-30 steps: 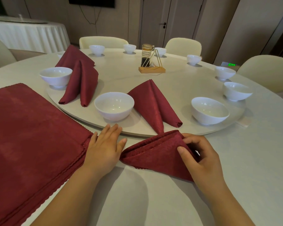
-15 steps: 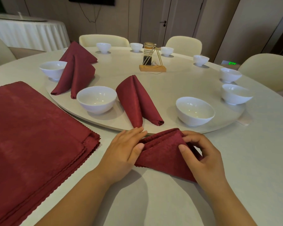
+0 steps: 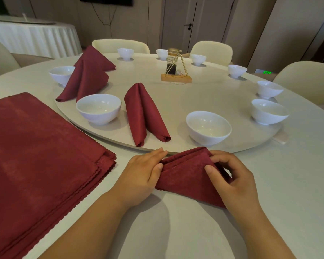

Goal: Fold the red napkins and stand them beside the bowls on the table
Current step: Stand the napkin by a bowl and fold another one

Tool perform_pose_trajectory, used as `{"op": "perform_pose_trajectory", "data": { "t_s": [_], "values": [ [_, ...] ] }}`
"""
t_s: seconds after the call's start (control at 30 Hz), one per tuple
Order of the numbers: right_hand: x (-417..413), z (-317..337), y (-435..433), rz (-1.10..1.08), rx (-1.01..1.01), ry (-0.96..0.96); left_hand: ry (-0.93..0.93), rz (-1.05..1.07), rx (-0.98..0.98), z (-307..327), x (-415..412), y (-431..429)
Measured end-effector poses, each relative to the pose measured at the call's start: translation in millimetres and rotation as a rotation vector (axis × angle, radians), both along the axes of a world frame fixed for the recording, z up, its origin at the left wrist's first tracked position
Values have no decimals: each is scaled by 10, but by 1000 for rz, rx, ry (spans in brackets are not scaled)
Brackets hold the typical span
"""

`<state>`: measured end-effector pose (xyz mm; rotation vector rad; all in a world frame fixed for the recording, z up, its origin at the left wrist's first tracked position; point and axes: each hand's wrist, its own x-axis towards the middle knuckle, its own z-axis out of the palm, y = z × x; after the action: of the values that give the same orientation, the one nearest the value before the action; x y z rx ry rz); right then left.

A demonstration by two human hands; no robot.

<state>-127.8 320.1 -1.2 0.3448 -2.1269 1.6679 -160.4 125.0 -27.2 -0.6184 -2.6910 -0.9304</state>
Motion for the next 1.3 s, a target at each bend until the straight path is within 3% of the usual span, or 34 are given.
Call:
{"op": "perform_pose_trajectory", "data": {
  "t_s": [0.43,0.73,0.93,1.1,1.3],
  "values": [
    [8,15,-6,11,-2,10,93,252,-112,-22,-1,-11],
    [10,19,-1,8,-8,16,-4,378,-177,5,-14,-74],
    [-1,5,-4,12,-8,16,47,466,-195,-13,-24,-130],
    [-3,2,-13,22,-9,16,163,262,-109,-14,-11,-64],
    [-13,-6,-13,17,11,17,100,96,-48,15,26,24]
  ]
}}
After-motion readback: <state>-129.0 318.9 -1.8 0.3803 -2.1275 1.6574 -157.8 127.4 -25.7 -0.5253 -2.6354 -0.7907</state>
